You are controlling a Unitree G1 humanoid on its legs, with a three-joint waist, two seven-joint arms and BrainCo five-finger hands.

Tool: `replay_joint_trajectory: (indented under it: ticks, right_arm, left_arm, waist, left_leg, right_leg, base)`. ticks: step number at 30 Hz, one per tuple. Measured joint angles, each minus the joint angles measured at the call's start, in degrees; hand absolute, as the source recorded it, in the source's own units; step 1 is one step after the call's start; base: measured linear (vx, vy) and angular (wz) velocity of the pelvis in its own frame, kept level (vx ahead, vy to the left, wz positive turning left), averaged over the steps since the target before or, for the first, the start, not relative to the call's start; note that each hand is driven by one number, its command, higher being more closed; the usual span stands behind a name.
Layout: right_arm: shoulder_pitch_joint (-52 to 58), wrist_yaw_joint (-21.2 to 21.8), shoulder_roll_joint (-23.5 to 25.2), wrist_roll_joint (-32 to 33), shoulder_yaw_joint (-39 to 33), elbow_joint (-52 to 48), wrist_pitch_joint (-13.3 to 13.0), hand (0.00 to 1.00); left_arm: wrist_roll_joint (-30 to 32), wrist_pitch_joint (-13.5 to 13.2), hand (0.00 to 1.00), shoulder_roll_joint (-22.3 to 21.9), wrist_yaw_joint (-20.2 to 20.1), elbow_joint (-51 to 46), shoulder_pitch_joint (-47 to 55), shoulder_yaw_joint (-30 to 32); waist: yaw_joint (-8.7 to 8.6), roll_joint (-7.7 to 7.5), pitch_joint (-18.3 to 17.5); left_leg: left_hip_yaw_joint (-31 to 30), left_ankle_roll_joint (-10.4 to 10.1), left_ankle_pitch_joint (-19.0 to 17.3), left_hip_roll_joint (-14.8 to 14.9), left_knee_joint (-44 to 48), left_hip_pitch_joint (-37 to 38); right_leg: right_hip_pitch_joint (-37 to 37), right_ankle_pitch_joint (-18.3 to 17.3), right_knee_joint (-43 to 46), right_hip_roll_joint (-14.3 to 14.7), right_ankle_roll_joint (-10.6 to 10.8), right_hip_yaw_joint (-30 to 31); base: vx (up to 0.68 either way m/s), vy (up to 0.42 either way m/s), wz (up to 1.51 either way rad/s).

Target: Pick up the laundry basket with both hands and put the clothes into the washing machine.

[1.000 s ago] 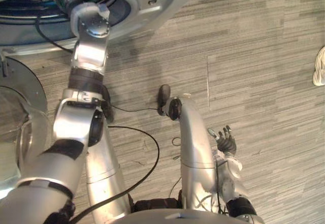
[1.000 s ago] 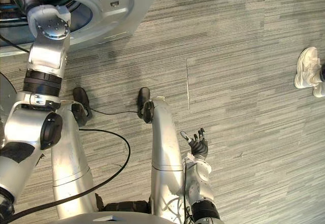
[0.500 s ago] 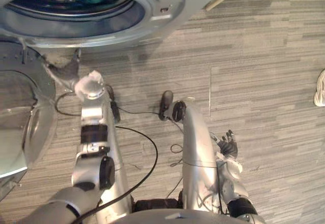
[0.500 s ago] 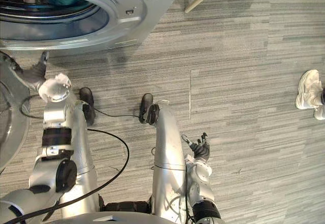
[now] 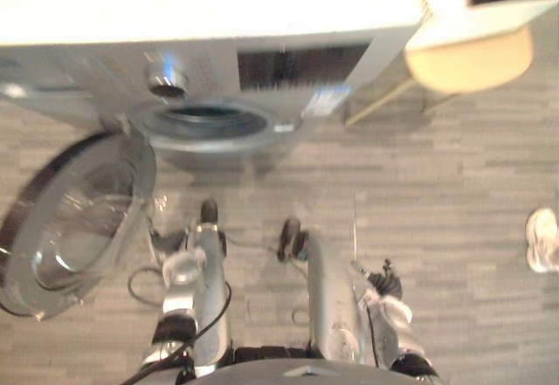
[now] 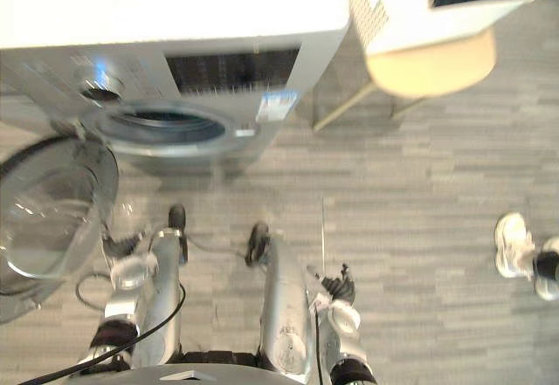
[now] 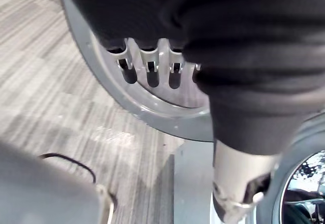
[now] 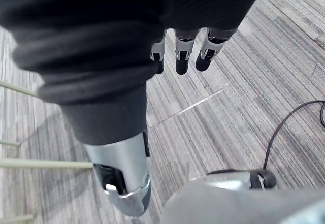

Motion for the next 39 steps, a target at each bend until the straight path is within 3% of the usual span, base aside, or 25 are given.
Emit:
replay_joint_trajectory:
  ticks: [2, 3, 4, 8, 11, 15, 16, 17, 19, 22, 26, 29, 32, 37, 38, 39]
  right_arm:
    - [1.83, 1.28, 0.83, -2.01, -0.38, 0.40, 0.99, 0.00]
    - [3.46, 2.31, 1.24, -3.09, -0.62, 0.91, 1.40, 0.00]
    - [4.44, 3.15, 1.76, -4.61, -1.06, 1.49, 1.70, 0.00]
    - [4.96, 4.87, 1.43, -6.28, -2.34, 4.55, 2.45, 0.00]
    - [4.84, 5.55, 1.27, -6.26, -3.45, 6.00, 2.66, 0.00]
    - [3.80, 6.67, 1.15, -7.67, -5.05, 9.85, 4.73, 0.00]
    - [3.78, 7.14, 0.83, -8.59, -5.07, 10.32, 5.16, 0.00]
    - [3.82, 8.20, 0.15, -8.65, -5.88, 11.25, 5.87, 0.00]
    - [4.21, 8.83, 0.14, -8.96, -7.57, 11.56, 6.53, 0.00]
    - [4.21, 10.72, 2.55, -10.19, -10.25, 13.79, 7.51, 0.00]
    - [4.21, 11.17, 4.26, -10.39, -15.10, 16.11, 7.98, 0.00]
    - [4.06, 11.30, 4.38, -10.67, -16.42, 16.47, 8.68, 0.00]
    - [3.46, 12.34, 4.15, -10.59, -17.01, 16.40, 8.66, 0.00]
    - [2.59, 13.16, 2.86, -10.11, -17.00, 15.74, 8.22, 0.00]
    - [2.53, 13.15, 2.29, -10.03, -17.78, 15.70, 8.21, 0.00]
    - [2.51, 13.15, 2.36, -9.99, -18.80, 15.69, 8.25, 0.00]
  left_arm:
    - [-0.09, -0.37, 0.00, 0.19, -3.53, 3.05, 2.03, -1.25]
    - [0.06, -0.44, 0.00, 0.30, -5.56, 5.32, 3.63, -2.33]
    - [2.79, -0.48, 0.00, 0.27, -7.88, 6.85, 5.04, -2.86]
    - [13.07, -0.45, 0.00, 0.29, -11.37, 11.52, 6.33, -5.34]
    - [13.50, -0.58, 0.00, 0.22, -12.94, 13.87, 6.17, -4.02]
    - [7.85, -1.24, 0.00, 0.16, -18.28, 15.94, 5.78, -1.75]
    - [6.92, -1.20, 0.00, 0.12, -19.73, 16.53, 5.73, -0.94]
    - [5.54, -0.88, 0.00, -0.71, -22.20, 18.07, 5.77, 0.27]
    - [4.35, -0.70, 0.00, -1.07, -23.96, 20.49, 6.17, 0.71]
    - [2.58, -0.39, 0.00, 0.39, -25.22, 22.18, 5.74, 1.23]
    - [2.56, -0.21, 0.00, 2.52, -27.06, 25.58, 4.64, -4.39]
    - [2.63, -0.25, 0.00, 3.03, -27.95, 26.34, 4.44, -8.11]
    - [2.62, -0.24, 0.00, 3.86, -28.50, 26.31, 4.05, -11.77]
    - [2.69, -0.20, 0.00, 4.07, -28.69, 26.48, 4.38, -11.77]
    - [2.58, -0.16, 0.00, 4.04, -28.61, 26.45, 4.61, -10.79]
    - [2.55, -0.15, 0.00, 4.15, -28.56, 26.46, 4.84, -10.38]
  waist:
    - [0.10, 0.51, -2.71]
    - [0.09, 1.16, -5.77]
    - [0.12, 1.76, -8.21]
    - [0.28, 4.31, -12.49]
    - [0.27, 5.32, -13.62]
    - [0.18, 5.78, -14.71]
    - [0.26, 5.87, -14.89]
    - [0.01, 7.27, -16.97]
    - [-0.67, 8.13, -19.19]
    - [-0.91, 4.86, -22.56]
    - [-2.13, 2.81, -23.70]
    - [-2.52, 2.75, -23.69]
    - [-3.16, 2.56, -22.37]
    - [-3.55, 4.52, -20.05]
    - [-3.63, 5.84, -19.54]
    - [-3.82, 5.65, -19.46]
  left_leg:
    - [0.32, 0.20, 1.85, -0.37, -5.70, 5.75]
    - [0.45, 0.55, 3.20, -0.49, -9.97, 9.04]
    - [1.11, 1.01, 4.55, -0.60, -14.13, 12.60]
    - [2.71, 1.80, 6.01, -0.64, -19.78, 19.11]
    - [2.87, 2.09, 4.29, -0.61, -17.03, 20.67]
    - [6.09, 1.88, 2.98, -0.22, -8.63, 20.48]
    - [6.46, 1.99, 1.37, 0.12, -6.00, 20.22]
    - [6.95, 2.73, -2.32, 1.13, -2.81, 19.54]
    - [9.38, 3.88, -5.26, 1.50, -5.05, 21.01]
    - [12.55, 4.79, -1.42, -1.92, -15.57, 24.70]
    - [11.95, 4.80, 4.08, -5.48, -28.22, 30.43]
    - [11.22, 5.13, 4.57, -6.72, -30.23, 31.87]
    - [10.97, 5.61, 3.88, -7.63, -29.98, 33.05]
    - [12.10, 5.60, 2.22, -6.77, -28.90, 36.52]
    - [12.51, 6.47, 2.45, -5.82, -28.31, 36.37]
    - [12.85, 6.59, 2.57, -5.73, -28.17, 36.44]
  right_leg:
    - [5.11, 0.77, -4.08, -0.21, 0.49, -0.92]
    - [8.27, 1.37, -7.14, -0.33, 0.93, -1.49]
    - [11.06, 1.64, -9.68, -0.62, 1.25, -2.22]
    - [17.62, 2.66, -14.97, -0.69, 1.96, -3.11]
    - [21.39, 3.25, -17.18, -0.55, 2.77, -3.10]
    - [27.50, 5.19, -22.23, -0.25, 2.70, -3.41]
    - [28.51, 5.78, -23.28, 0.05, 2.79, -3.16]
    - [28.88, 6.35, -24.17, 0.65, 3.06, -2.75]
    - [29.06, 6.65, -25.04, 0.89, 3.68, -1.64]
    - [29.03, 9.94, -30.85, -0.85, 4.59, 0.62]
    - [31.45, 12.90, -36.67, -1.85, 5.06, 0.64]
    - [31.88, 12.83, -36.53, -2.51, 4.86, 0.84]
    - [29.11, 10.04, -28.16, -3.92, 4.02, 1.64]
    - [25.51, 9.91, -16.22, -4.95, 3.67, 1.84]
    - [24.83, 9.31, -14.48, -5.49, 2.27, 1.78]
    - [24.21, 7.78, -11.35, -6.77, 0.63, 1.33]
  base:
    - [0.19, 0.027, 0.19]
    - [0.22, 0.041, 0.22]
    - [0.18, 0.041, 0.19]
    - [0.17, 0.068, 0.08]
    - [0.10, 0.058, 0.01]
    - [0.03, 0.048, 0.01]
    - [0.00, 0.095, -0.33]
    - [0.01, 0.160, -0.35]
    - [0.03, 0.189, -0.30]
    - [0.03, 0.181, -0.40]
    - [0.04, 0.102, -0.02]
    - [0.07, 0.071, -0.01]
    - [0.08, 0.017, -0.02]
    - [0.06, -0.034, -0.22]
    - [0.06, -0.074, 0.00]
    - [0.05, -0.083, 0.09]
